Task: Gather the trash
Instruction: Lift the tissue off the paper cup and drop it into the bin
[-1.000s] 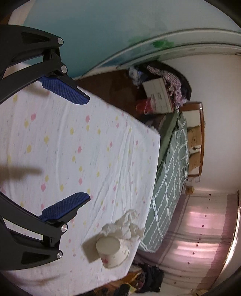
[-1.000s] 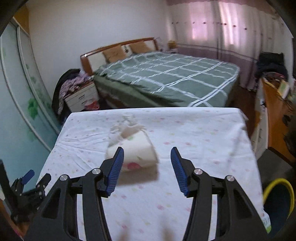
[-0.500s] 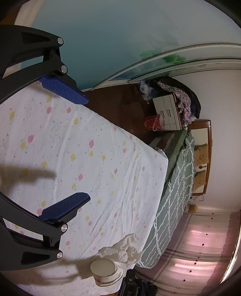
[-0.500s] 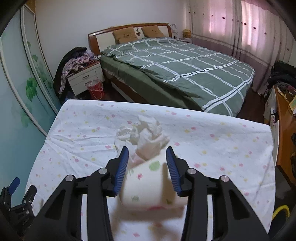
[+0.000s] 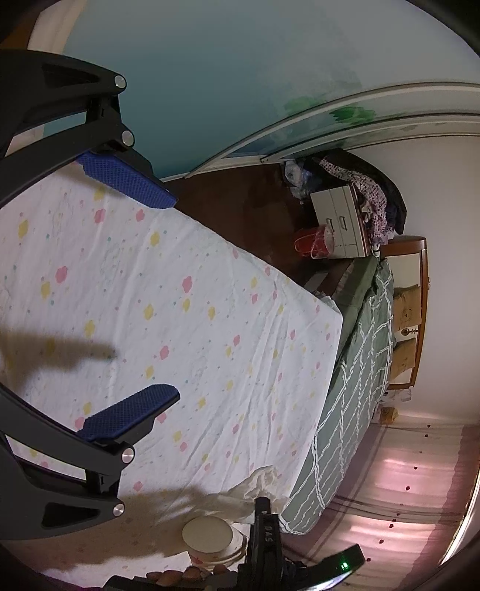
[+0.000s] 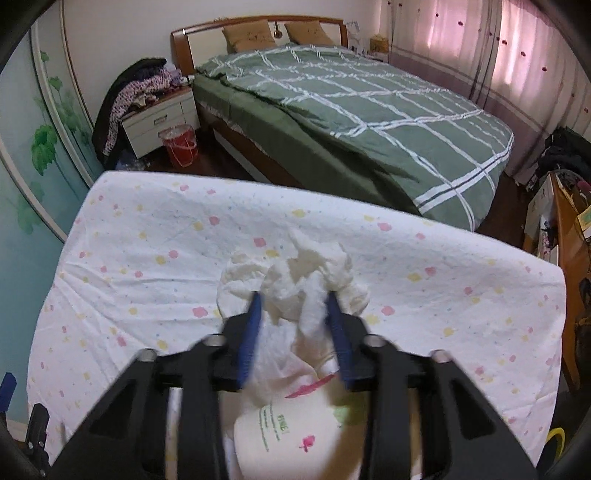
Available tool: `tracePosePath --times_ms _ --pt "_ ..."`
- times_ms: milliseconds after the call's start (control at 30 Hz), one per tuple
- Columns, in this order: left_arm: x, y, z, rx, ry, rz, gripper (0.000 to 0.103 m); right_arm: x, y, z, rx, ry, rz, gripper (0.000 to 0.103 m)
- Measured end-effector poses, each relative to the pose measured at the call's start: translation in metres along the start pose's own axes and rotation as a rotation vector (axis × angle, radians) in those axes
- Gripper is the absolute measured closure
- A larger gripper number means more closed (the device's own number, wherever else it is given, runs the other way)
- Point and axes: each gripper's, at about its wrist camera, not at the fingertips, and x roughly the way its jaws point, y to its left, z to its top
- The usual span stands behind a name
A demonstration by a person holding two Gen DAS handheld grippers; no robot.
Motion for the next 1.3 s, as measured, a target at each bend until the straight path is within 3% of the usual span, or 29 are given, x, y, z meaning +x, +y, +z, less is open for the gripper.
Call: tracePosePath --times_ms 233,700,1033,1300 --pt "0.000 -0.003 0.000 0.008 0.002 -0.003 0.008 -0.006 -0.006 -0.001 0.021 -0.027 0.027 0.091" --pt "-0.002 -0.002 -0.002 0.005 -0.003 -0.003 0.008 -0.093 0.006 -0.011 0.024 -0.175 0.148 0.092" --pt "-0.005 -0.002 -0.001 0.011 -0.011 -0.001 0.008 -0.169 0.006 -0.048 0.024 -0.273 0.193 0.092" --pt "-0.006 -0.002 -0.002 0.012 -0.013 0.000 0.008 -0.227 -0.039 -0.098 0.094 -0.346 0.156 0.092"
